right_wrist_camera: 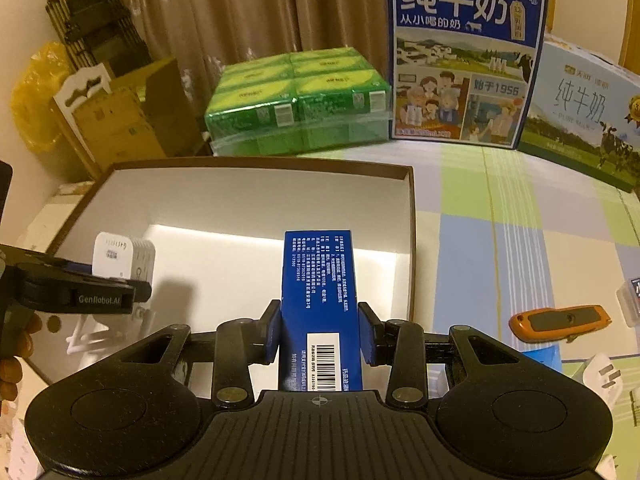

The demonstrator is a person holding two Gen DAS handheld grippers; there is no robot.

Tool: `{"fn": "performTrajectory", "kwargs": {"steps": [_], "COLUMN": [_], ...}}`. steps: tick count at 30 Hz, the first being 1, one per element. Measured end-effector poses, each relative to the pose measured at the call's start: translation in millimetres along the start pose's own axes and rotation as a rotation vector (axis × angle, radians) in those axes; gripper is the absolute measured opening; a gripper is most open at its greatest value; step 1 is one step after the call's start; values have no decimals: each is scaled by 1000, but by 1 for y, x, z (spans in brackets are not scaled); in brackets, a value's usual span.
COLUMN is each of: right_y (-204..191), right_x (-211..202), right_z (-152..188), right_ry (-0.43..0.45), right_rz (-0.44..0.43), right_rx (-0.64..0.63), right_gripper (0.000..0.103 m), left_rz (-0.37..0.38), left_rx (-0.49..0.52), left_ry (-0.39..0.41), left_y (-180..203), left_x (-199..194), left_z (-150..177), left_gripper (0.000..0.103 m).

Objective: Organize rigid objects
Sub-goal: 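Carry both items into the open box and release them there, then withdraw both tools from the box back toward the remaining items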

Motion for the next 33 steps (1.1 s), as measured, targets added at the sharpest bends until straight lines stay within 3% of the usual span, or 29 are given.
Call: {"fn": "performTrajectory", "kwargs": {"steps": [4,8,10,13,15,23,33], "right_y": [0,4,1,-2,-4,-4,1], "right_x": [5,10,10,5,0,-19,-49], "right_z": [-2,-3,-3,1,4,15,24], "right_ry": [14,18,14,20,16,9,29], "right_rz": [59,105,111,90,75,8,-35], "right_rx": [-6,9,-22,-46,-57,-42,-25], "right_gripper": [36,36,43,54,56,58,58], "left_rz": [-3,-1,5,10,13,24,81], "left_rx": [37,41,39,39,33,-8,-6], "left_ry": [3,12,21,34,49,109,165], "left_y": [2,2,2,2,1,-6,19], "left_x": [2,-2,-6,-13,-19,-50,-92], "left_z": [3,4,6,6,4,10,37], "left_gripper": [62,64,64,64,64,64,64]}}
Point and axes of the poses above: each gripper's, at about its wrist camera, not at the fingertips, and x roughly the way its jaws point, y to its right, z to its underside, the point moved 3 cm from there along x, roughly the way its jaws point, and after that the axes turned 5 degrees about z, right-handed, at the moved point
